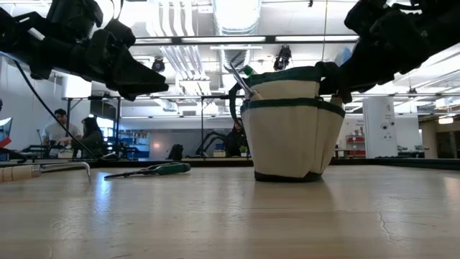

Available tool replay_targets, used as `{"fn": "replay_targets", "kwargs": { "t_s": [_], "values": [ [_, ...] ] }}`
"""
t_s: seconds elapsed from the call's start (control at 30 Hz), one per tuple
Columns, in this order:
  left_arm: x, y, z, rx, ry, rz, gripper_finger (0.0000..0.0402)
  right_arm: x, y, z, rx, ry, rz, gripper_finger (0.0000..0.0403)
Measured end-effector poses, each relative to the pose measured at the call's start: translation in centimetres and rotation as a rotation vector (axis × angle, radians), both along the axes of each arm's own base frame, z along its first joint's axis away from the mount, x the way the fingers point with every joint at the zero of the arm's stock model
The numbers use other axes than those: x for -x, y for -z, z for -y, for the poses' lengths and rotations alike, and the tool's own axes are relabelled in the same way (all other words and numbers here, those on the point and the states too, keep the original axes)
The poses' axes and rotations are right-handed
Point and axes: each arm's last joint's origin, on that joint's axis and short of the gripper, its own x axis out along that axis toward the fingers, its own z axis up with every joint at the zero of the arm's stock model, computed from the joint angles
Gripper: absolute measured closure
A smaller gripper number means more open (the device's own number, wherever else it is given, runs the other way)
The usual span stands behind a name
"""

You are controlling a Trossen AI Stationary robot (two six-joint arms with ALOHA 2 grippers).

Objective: Pick & Place Garden tools in Gardening bag
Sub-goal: Put the hand trowel into the pocket of the gardening bag, then adjust the gardening bag

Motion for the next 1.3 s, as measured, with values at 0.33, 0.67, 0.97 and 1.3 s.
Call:
{"fn": "replay_targets", "kwargs": {
  "t_s": [0.33, 0.67, 0.97, 1.3],
  "values": [
    [0.0, 0.0, 0.0, 0.0, 0.0, 0.0, 0.0195, 0.4, -0.8, 0.2, -0.003, 0.0, 0.001, 0.0259],
    [0.0, 0.0, 0.0, 0.0, 0.0, 0.0, 0.0195, 1.6, -2.2, 0.5, -0.012, -0.006, 0.036, 0.0259],
    [0.0, 0.0, 0.0, 0.0, 0.0, 0.0, 0.0195, 2.8, -4.6, 1.0, 0.015, -0.032, 0.123, 0.0263],
    [0.0, 0.0, 0.0, 0.0, 0.0, 0.0, 0.0195, 5.7, -9.1, 2.2, -0.034, -0.021, 0.18, 0.0261]
  ]
}}
